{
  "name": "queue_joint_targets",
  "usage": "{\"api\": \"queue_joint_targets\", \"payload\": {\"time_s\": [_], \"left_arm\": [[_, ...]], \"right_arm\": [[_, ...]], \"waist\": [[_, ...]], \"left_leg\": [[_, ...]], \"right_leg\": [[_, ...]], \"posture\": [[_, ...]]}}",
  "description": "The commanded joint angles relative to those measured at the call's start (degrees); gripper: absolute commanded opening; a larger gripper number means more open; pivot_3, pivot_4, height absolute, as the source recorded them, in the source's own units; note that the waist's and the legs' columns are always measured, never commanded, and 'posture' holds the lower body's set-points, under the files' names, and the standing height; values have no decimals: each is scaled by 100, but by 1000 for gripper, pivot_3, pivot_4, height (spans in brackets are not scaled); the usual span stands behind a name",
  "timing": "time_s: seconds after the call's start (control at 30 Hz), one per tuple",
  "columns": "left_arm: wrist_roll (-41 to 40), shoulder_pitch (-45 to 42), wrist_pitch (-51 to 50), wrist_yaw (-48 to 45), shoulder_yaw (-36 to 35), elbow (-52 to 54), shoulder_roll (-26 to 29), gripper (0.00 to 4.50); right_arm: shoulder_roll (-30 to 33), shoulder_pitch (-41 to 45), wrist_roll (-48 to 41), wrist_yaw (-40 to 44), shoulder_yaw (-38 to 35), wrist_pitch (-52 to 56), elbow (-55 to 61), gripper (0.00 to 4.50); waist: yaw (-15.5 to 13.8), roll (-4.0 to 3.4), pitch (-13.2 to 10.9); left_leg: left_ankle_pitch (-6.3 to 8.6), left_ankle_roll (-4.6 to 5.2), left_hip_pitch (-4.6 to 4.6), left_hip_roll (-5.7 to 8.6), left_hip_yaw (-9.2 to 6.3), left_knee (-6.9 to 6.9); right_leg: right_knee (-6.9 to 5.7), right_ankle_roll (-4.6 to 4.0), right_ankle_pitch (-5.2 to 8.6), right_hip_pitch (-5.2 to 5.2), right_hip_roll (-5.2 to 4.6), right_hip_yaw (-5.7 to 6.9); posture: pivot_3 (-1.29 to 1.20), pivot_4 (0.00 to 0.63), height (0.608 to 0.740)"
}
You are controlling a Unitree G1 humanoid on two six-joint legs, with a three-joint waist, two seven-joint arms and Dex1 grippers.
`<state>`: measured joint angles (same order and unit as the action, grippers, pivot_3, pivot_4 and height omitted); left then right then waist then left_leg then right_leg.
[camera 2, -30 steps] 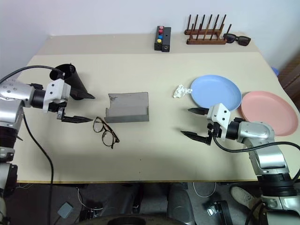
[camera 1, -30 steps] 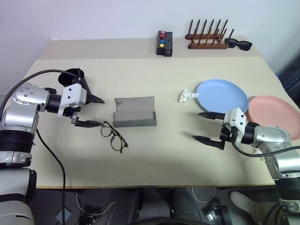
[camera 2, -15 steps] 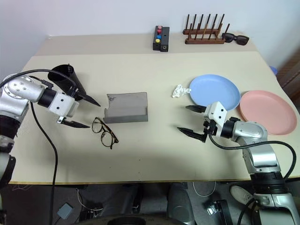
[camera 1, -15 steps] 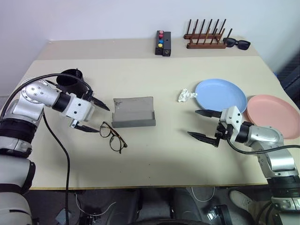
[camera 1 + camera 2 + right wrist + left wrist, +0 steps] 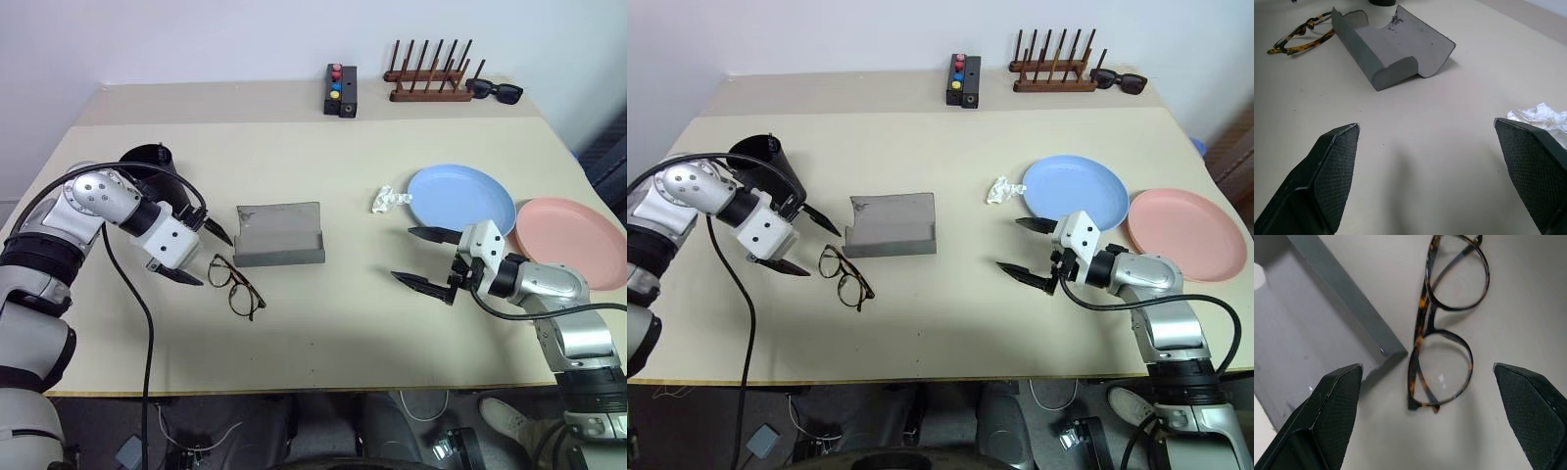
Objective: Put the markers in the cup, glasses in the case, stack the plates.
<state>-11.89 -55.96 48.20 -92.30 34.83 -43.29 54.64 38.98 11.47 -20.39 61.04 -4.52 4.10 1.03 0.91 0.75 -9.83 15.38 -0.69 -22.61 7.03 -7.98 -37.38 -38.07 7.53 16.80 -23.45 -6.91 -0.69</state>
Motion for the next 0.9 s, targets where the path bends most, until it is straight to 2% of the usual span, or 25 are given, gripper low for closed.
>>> {"api": "queue_joint_targets", "payload": {"time_s": [0.03, 0.33, 0.67, 0.77, 0.9], "left_arm": [[-256, -86, -127, -20, -92, 168, 36, 4351], [-472, -63, -314, -20, -71, 404, 78, 4436], [-536, 108, -67, -20, -38, 540, 134, 4436], [-612, 139, -212, -20, 62, 613, 208, 3583], [-621, 192, -150, -20, -52, 645, 151, 1528]], "right_arm": [[-30, -20, -40, -54, -42, -79, 227, 4500], [-78, 44, -29, -130, 3, -69, 214, 4500], [-92, 45, -39, -182, 71, -50, 230, 4500], [-94, 40, -54, -196, 77, -35, 239, 4500], [-87, 20, -68, -196, 74, -15, 266, 4500]], "waist": [[1, 0, 0], [8, 0, 0], [-1, 0, 0], [3, 0, 0], [4, 0, 0]], "left_leg": [[0, 0, 0, 0, 0, 0], [-1, -1, 0, 0, 0, 0], [-3, -5, 0, 0, 0, -1], [-2, -3, 0, 0, 0, -1], [-1, -1, 0, 0, 0, -1]], "right_leg": [[0, 0, 0, 0, 0, 0], [-1, 0, 0, 0, 1, 0], [0, 0, 0, 0, 1, -1], [0, 0, 0, 0, 1, -1], [-1, 0, 0, 0, 1, -1]], "posture": [[0, 150, 740], [0, 150, 740], [0, 150, 740], [0, 150, 740], [0, 150, 740]]}}
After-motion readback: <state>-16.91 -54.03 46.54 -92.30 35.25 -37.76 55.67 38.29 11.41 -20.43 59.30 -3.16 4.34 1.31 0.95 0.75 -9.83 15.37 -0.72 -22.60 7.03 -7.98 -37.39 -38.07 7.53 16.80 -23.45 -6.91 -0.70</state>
